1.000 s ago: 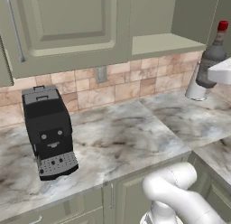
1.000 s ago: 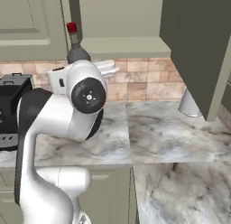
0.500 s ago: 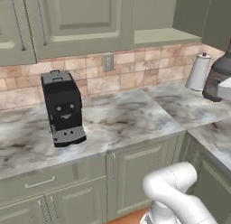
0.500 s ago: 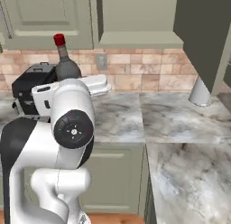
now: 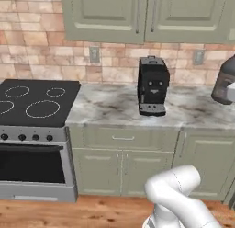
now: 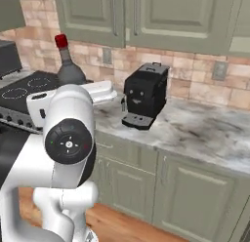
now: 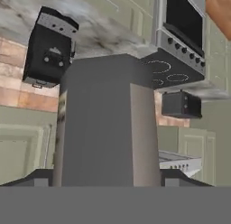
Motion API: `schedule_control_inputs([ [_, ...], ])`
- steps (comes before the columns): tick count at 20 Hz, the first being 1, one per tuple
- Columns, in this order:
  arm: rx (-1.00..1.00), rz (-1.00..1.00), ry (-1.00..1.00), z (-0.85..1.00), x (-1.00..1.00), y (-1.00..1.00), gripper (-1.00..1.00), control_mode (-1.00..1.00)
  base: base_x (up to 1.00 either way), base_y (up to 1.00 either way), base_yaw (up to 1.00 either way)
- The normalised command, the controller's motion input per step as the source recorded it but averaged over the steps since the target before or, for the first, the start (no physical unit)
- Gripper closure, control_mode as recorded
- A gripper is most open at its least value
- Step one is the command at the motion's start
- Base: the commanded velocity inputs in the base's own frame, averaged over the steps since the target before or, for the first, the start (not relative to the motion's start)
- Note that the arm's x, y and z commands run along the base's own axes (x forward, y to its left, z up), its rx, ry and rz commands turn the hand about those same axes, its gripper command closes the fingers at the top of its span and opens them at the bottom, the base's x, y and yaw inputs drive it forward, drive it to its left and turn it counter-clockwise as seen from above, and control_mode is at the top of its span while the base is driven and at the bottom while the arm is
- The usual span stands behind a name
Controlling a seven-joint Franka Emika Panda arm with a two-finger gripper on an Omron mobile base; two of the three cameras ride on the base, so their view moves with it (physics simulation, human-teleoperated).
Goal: There is a bowl on the dining counter. Grab a lemon wedge from the fridge and place it in the bowl. Then get the liquor bottle and glass cup from the cabinet and place them next to the bowl.
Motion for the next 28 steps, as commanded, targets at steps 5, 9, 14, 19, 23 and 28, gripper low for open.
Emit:
schedule_control_inputs([
  [5, 0.0, 0.0, 0.0, 0.0, 0.0, 0.0, 1.0, 1.0, -0.35, 0.92, 0.77],
  [9, 0.0, 0.0, 0.0, 0.0, 0.0, 0.0, 1.0, 1.0, -0.23, 0.94, 0.79],
  [14, 0.0, 0.0, 0.0, 0.0, 0.0, 0.0, 1.0, 1.0, -0.08, 0.94, 0.8],
  [19, 0.0, 0.0, 0.0, 0.0, 0.0, 0.0, 1.0, 1.0, 0.0, 0.93, 0.76],
  [23, 0.0, 0.0, 0.0, 0.0, 0.0, 0.0, 1.0, 1.0, 0.0, 0.98, 0.71],
  [28, 0.0, 0.0, 0.0, 0.0, 0.0, 0.0, 1.0, 1.0, 0.0, 0.74, 0.66],
])
